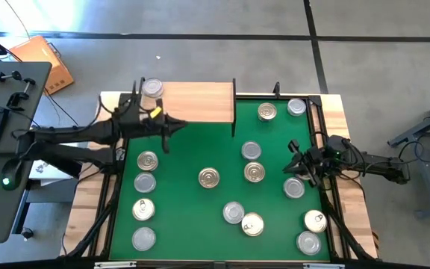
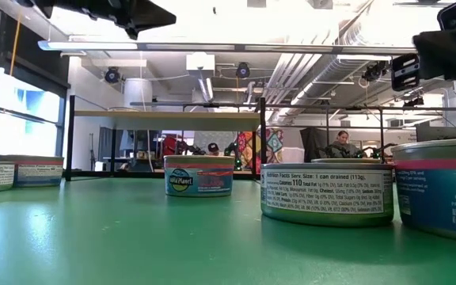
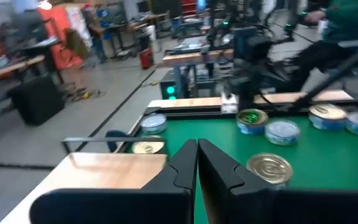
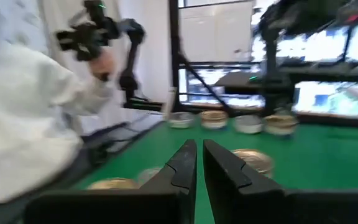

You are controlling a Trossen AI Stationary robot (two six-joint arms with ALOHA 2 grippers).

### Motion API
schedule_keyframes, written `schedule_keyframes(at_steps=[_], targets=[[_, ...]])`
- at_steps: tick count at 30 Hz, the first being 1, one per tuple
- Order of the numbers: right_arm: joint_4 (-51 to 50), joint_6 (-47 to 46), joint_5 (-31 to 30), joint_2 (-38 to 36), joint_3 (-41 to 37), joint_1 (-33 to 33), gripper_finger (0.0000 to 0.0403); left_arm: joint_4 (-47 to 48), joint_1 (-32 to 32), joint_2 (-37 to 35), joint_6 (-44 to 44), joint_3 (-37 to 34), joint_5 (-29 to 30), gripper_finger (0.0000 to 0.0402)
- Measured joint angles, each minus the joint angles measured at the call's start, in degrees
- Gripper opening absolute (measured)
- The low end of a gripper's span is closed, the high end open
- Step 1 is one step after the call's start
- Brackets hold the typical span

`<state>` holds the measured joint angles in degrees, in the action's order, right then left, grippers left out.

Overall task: Stack canned seafood by type on shelf
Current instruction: Put the blue-pink tuna can on the shelf

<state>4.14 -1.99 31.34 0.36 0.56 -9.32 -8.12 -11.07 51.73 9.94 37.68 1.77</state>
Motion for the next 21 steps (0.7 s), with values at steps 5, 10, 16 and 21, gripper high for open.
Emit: schedule_keyframes(at_steps=[5, 10, 16, 21], targets=[[0.62, 0.98, -10.47, -0.02, 0.02, -0.07, 0.0020, -7.12, 0.97, 1.78, 3.33, -1.66, 0.32, 0.0005], [-0.25, 0.42, -16.81, -0.02, 0.00, -0.07, 0.0020, -13.78, 0.04, 4.29, 4.81, -1.76, 0.38, 0.0005], [-0.44, -3.55, -18.20, 0.05, 0.02, -0.05, 0.0020, -15.86, -1.68, 7.37, 11.38, -1.76, 4.80, 0.0005], [4.14, -11.41, -26.37, 0.33, -0.01, -0.07, 0.0020, -16.92, -2.70, 9.41, 11.53, -1.76, 8.23, 0.0005]])
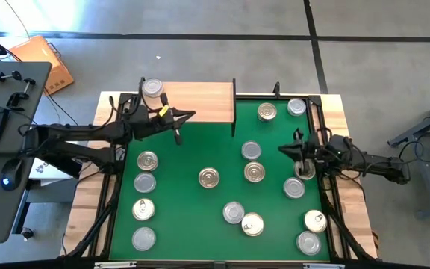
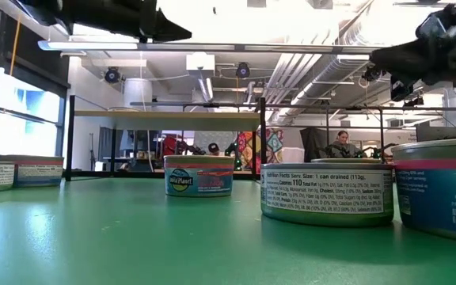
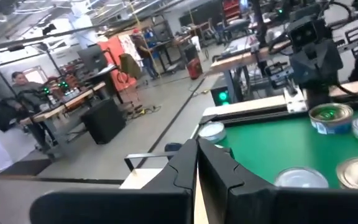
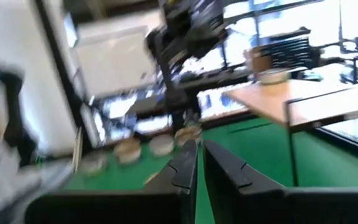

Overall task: Stack canned seafood by type on shelf
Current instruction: Put the blue-pink tuna can on the shelf

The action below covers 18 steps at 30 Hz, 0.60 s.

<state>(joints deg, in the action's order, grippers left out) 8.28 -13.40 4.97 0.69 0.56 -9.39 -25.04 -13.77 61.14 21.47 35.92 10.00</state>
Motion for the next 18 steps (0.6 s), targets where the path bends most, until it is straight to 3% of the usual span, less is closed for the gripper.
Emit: schedule_keyframes(at_steps=[4, 8, 11, 14, 18], targets=[[4.52, -3.32, -5.13, -0.02, 0.00, 0.00, 0.0020, -3.18, -0.14, 0.07, -1.42, 0.00, 0.02, 0.0005], [5.34, -4.62, -5.57, 0.05, 0.02, 0.08, 0.0020, -4.35, -0.09, -0.21, -6.04, 0.00, 0.02, 0.0005], [4.60, -5.14, -5.51, 1.31, 0.02, 0.56, 0.0020, 0.65, 0.53, -0.26, -12.55, 0.11, -0.35, 0.0005], [4.16, 3.69, -4.74, 4.33, 0.02, 1.51, 0.0020, 8.46, 3.01, 0.72, -14.26, 0.11, -0.64, 0.0005], [8.43, 6.38, -10.65, 9.41, 0.02, 1.89, 0.0020, 12.22, 7.14, 1.87, -18.64, 0.02, 2.73, 0.0005]])
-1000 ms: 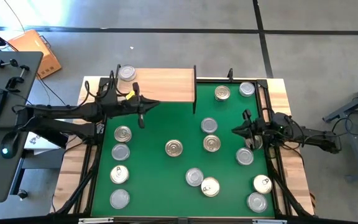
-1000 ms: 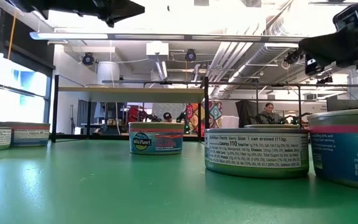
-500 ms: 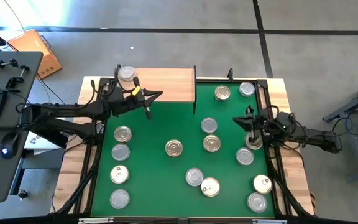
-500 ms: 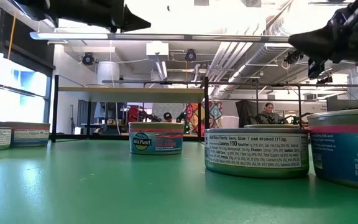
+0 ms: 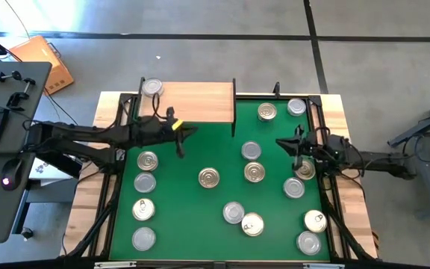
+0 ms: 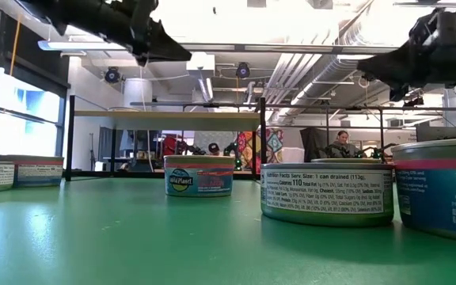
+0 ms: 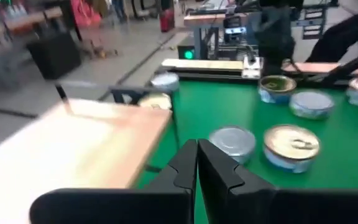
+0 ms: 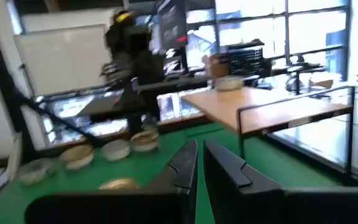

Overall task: Stack canned seafood by type on shelf
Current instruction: Put the blue-pink tuna can on the shelf

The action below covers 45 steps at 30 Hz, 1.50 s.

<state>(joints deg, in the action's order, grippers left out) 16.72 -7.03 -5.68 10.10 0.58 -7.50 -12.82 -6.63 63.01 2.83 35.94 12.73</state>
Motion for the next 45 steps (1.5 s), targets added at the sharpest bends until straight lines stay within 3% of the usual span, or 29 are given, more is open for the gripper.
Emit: schedule_keyframes(at_steps=[5, 9, 14, 18, 23, 25, 29, 32, 38, 45], targets=[[2.83, -3.06, 5.77, 5.17, 0.00, 0.15, 0.0020, 6.09, 6.36, -1.12, 0.28, 0.00, 3.08, 0.0005], [5.96, -13.26, 5.75, 9.35, 0.03, 0.37, 0.0020, 6.02, 10.47, -1.14, -1.14, 0.00, 9.69, 0.0005], [6.15, -13.19, 5.61, 15.66, 2.59, 3.90, 0.0020, 3.81, 14.12, -1.18, -2.21, -1.65, 10.34, 0.0005], [5.68, -12.87, -0.30, 22.22, 5.18, 6.60, 0.0020, -8.71, 16.18, -1.12, -4.80, -9.75, 10.14, 0.0005], [6.32, -13.49, 0.18, 29.98, 10.07, 9.17, 0.0020, -27.60, 21.64, -1.14, -8.90, -17.55, 8.56, 0.0005], [8.24, -13.44, 0.78, 33.22, 11.30, 10.39, 0.0020, -29.44, 25.51, -1.14, -10.00, -17.68, 12.21, 0.0004], [11.93, -10.35, 5.55, 39.61, 12.71, 12.94, 0.0021, -28.34, 33.36, 0.51, -10.29, -17.42, 27.60, 0.0001], [12.26, -8.21, 5.63, 44.79, 14.87, 15.27, 0.0027, -28.41, 36.64, 2.58, -12.82, -17.42, 35.25, 0.0000], [12.26, -6.19, 1.60, 59.31, 24.27, 19.22, 0.0049, -28.03, 38.91, 7.85, -22.64, -17.42, 36.73, 0.0000], [12.12, -4.54, -0.24, 77.68, 35.83, 18.66, 0.0044, -27.78, 37.95, 16.38, -28.02, -17.40, 36.85, 0.0000]])
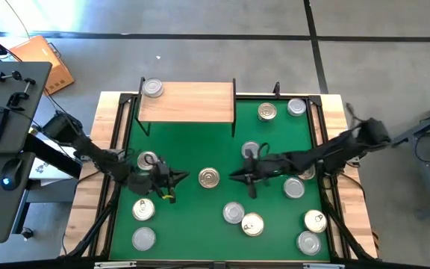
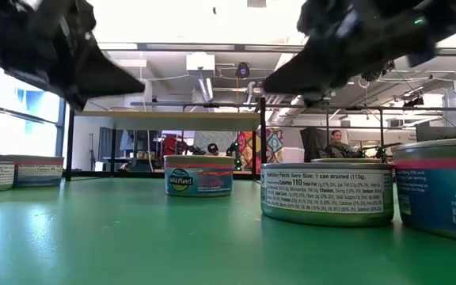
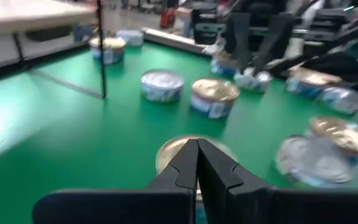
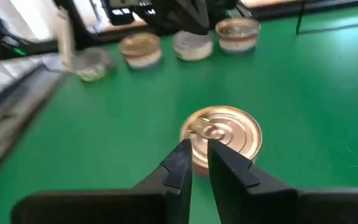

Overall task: Stack canned seafood by type on shelf
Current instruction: Put the blue-pink tuna can on the shelf

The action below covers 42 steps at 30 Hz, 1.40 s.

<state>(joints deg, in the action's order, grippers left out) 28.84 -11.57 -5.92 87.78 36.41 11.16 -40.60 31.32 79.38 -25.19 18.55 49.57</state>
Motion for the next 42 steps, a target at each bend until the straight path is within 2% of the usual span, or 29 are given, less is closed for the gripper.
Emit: schedule_keyframes(at_steps=[5, 13, 21, 26, 31, 35, 42], targets=[[-0.13, 2.85, 0.02, 9.44, 6.09, -2.26, 0.0031, 0.05, -2.88, 4.32, -0.60, 0.00, -0.01, 0.0000], [1.92, -0.68, 1.58, 14.61, 8.62, -4.53, 0.0016, -3.51, -8.57, 5.13, 0.41, 0.06, -7.04, 0.0000], [12.57, -1.46, -6.46, 19.03, 6.77, -1.30, 0.0001, -4.29, -11.00, 5.13, 8.15, 2.48, -8.29, 0.0000], [10.29, -2.43, -10.49, 20.47, 8.31, -1.06, 0.0000, -4.21, -16.07, 5.13, 10.31, 3.58, -18.49, 0.0000], [6.72, -5.01, -9.63, 20.51, 10.14, -2.81, 0.0000, -1.47, -21.84, 5.12, 10.67, 3.63, -28.01, 0.0000], [0.50, -5.12, -6.46, 20.53, 11.52, -3.41, 0.0000, 0.62, -24.95, 5.12, 13.68, 3.63, -31.62, 0.0000], [-0.54, -5.12, -5.17, 20.50, 11.73, -2.34, 0.0000, 0.44, -26.71, 5.13, 14.75, 3.63, -34.08, 0.0000]])
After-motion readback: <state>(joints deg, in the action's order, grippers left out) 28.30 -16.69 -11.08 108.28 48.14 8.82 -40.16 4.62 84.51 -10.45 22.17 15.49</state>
